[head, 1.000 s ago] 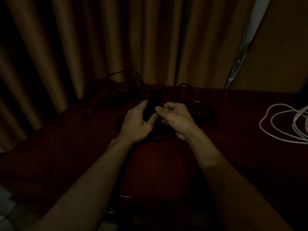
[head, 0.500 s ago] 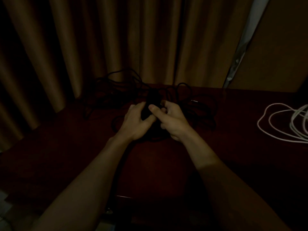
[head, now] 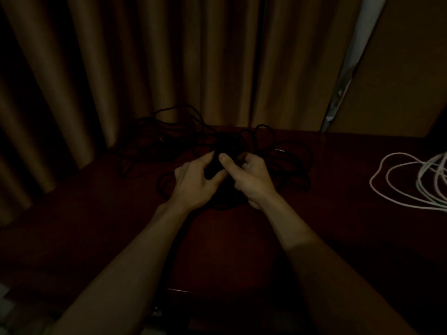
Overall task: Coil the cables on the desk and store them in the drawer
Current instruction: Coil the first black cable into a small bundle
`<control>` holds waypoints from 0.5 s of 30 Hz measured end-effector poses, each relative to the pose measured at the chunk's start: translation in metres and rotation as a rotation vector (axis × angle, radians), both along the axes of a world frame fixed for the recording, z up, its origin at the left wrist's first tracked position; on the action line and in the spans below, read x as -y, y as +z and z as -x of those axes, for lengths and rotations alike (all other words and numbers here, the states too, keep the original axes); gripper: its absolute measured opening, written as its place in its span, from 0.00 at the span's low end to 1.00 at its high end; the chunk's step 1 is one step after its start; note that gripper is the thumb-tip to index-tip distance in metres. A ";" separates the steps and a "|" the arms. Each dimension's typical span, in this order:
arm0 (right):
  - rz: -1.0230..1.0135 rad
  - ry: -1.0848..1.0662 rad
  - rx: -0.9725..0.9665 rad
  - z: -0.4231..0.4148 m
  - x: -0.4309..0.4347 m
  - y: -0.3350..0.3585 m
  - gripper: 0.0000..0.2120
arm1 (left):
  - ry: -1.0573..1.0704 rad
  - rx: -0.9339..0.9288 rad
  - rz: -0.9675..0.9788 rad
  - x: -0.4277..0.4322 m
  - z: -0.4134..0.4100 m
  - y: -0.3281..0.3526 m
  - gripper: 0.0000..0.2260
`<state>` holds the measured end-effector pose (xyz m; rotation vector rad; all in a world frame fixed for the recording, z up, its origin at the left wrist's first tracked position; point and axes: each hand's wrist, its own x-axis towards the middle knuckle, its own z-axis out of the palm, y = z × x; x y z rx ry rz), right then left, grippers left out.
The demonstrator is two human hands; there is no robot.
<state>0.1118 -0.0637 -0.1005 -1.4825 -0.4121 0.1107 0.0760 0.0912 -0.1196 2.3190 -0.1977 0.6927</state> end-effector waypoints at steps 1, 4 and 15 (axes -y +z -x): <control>-0.010 -0.004 0.017 0.000 -0.001 -0.001 0.07 | 0.015 0.010 -0.034 0.001 0.001 0.000 0.20; -0.014 -0.038 -0.006 0.000 -0.004 -0.001 0.11 | 0.044 0.035 -0.099 0.006 0.001 0.004 0.22; 0.105 0.145 -0.027 -0.001 0.007 0.005 0.12 | -0.164 -0.202 0.150 -0.005 0.001 0.006 0.15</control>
